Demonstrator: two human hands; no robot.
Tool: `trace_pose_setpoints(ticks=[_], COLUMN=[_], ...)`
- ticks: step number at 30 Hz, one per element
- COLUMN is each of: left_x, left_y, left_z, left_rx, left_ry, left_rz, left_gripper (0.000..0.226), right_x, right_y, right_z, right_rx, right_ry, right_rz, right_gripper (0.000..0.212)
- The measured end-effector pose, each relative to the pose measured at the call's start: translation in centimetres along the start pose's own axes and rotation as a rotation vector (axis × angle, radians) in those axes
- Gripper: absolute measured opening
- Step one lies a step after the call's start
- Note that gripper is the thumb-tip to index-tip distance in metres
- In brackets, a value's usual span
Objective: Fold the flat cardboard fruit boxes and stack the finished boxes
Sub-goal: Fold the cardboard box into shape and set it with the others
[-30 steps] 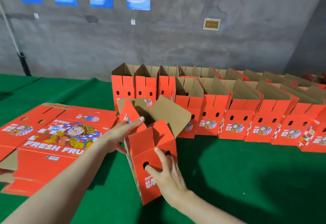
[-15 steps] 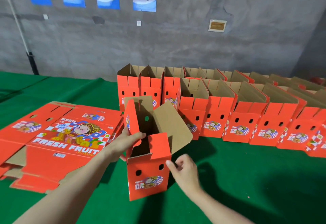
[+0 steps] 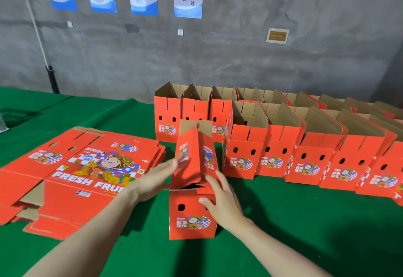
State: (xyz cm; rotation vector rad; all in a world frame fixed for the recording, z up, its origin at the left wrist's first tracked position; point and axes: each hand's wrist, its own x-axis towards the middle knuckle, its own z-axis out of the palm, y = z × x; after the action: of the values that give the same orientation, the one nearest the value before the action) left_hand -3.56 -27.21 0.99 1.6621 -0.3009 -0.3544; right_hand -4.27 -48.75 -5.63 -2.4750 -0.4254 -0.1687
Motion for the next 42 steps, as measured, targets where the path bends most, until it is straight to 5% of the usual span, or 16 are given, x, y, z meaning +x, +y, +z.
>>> trace_pose_setpoints(ticks=[3,5,10,14,20,29,38,42], left_x=[0.0,-0.3,0.5,3.2,8.6,15.8,10.5,7.1], left_y=[-0.9,-1.8,-2.7,-3.0,-2.4,-3.4,-8.4,-9.8], left_z=[-0.9,-1.9,-2.6,-2.9,-3.4,-3.9,-13.5,-16.2], left_rx=[0.182,0.263,0.405,0.632,0.759,0.762,1.076,1.175], left_ry=[-0.082,-0.088,0.132,0.169,0.297,0.295,0.481,0.504], left_rz=[0.006,-0.049,0.045,0.108,0.03,-0.078,-0.484,-0.631], left_gripper=[0.137,0.134,0.058,0.015,0.015,0.046,0.049,0.057], right_x=[0.6,1.0,2.8,5.5,11.7,18.7,22.6,22.8], right_y=[-0.5,-0.4,-0.6,-1.4,-3.2,-0.6,2.3,-0.4], right_z=[0.8,1.1,0.9,-0.4,-1.1,-1.0,-2.3,0.8], right_rx=[-0.087,-0.116,-0.148,-0.252,-0.339,-0.482,-0.468,-0.639], right_ry=[0.016,0.038,0.054,0.012,-0.12,-0.046,0.03,0.206], right_rz=[-0.038,-0.04,-0.167,-0.186,-0.066,0.116,0.201,-0.015], right_gripper=[0.066,0.072,0.105,0.104,0.065,0.08,0.093,0.116])
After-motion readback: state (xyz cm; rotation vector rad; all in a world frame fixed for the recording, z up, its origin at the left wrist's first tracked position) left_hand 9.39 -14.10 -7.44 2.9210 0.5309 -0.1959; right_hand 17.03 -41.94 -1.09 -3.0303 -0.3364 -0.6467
